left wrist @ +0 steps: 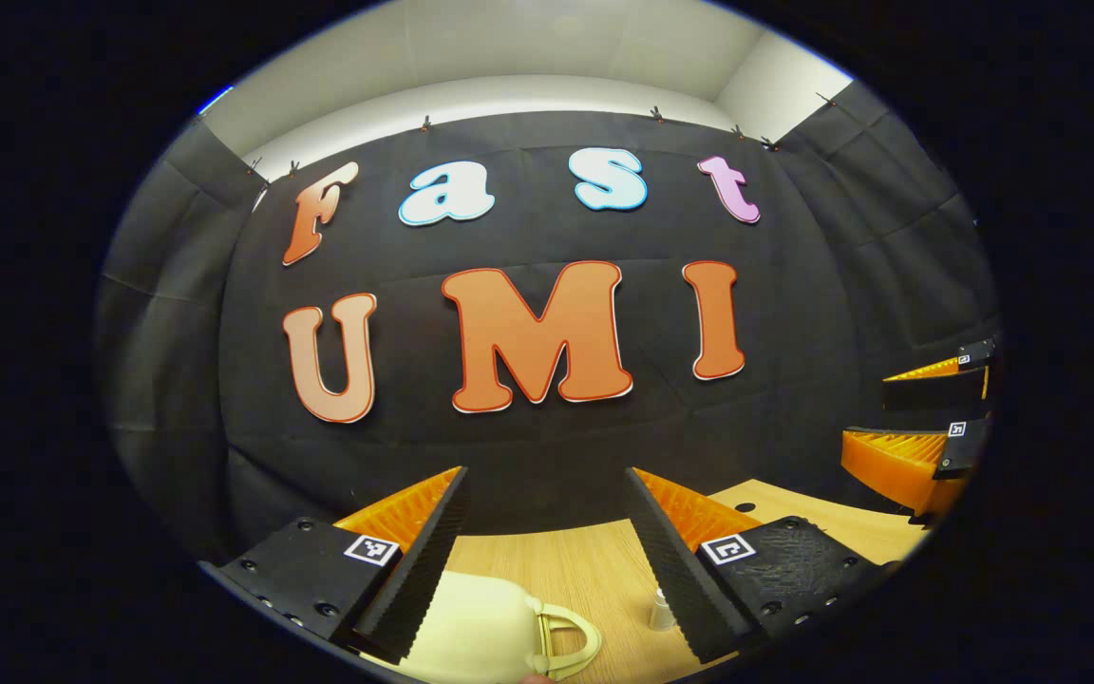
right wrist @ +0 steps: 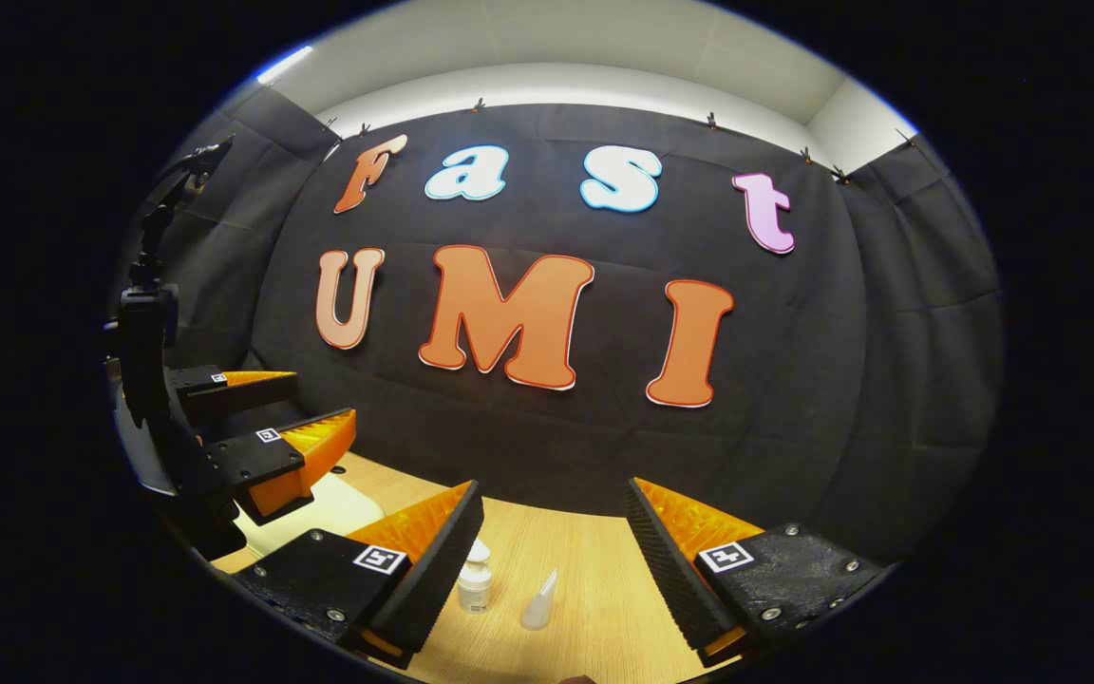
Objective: First open the suitcase, pack the skin care products into it, and then close the suitcase.
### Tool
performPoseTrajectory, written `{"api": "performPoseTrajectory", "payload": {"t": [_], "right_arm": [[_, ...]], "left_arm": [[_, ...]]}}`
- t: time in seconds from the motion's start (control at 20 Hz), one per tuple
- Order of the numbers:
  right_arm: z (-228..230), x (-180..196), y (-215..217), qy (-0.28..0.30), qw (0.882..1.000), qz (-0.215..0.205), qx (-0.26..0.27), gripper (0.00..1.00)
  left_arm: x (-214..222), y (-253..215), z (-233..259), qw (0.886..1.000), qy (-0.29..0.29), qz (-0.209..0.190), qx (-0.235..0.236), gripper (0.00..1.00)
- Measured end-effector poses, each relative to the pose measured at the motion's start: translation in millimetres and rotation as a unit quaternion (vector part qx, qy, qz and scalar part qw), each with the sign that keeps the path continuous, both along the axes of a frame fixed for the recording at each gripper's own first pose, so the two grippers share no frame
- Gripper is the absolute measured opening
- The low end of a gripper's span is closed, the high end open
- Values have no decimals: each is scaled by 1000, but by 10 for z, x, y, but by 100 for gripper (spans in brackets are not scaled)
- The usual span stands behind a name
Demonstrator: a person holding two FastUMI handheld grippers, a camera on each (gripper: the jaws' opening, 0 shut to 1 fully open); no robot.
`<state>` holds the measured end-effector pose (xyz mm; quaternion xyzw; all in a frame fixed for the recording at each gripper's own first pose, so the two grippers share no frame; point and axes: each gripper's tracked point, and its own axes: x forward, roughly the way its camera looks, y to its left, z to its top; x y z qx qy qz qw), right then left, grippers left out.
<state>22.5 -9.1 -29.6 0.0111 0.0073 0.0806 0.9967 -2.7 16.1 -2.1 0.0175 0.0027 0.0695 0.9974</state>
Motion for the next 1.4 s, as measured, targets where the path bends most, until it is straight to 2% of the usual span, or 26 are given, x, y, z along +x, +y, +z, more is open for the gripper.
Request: {"api": "performPoseTrajectory", "payload": {"t": [0.25, 0.4, 0.6, 0.8, 1.0, 1.15, 1.4], "right_arm": [[-137, 18, -28, 6, 1000, 29, 10, 96], [-156, 29, -66, 6, 1000, 29, 9, 96], [-175, 74, -155, 10, 1000, 8, 9, 96], [-194, 118, -150, 11, 1000, 1, 1, 96], [-218, 173, -202, 15, 1000, -11, 3, 96], [-262, 218, -282, 19, 1000, -19, 2, 96], [-370, 265, -387, 31, 999, -30, -2, 96]], "left_arm": [[-60, 58, -50, 999, 13, 29, 11, 100], [-67, 60, -117, 999, 27, 20, 31, 100], [-95, 69, -250, 997, 51, 1, 59, 99], [-167, 126, -457, 989, 92, -25, 109, 99], [-300, 157, -677, 974, 139, -64, 164, 98], [-364, 224, -861, 959, 177, -86, 205, 98], [-482, 379, -1053, 926, 227, -110, 280, 98]]}}
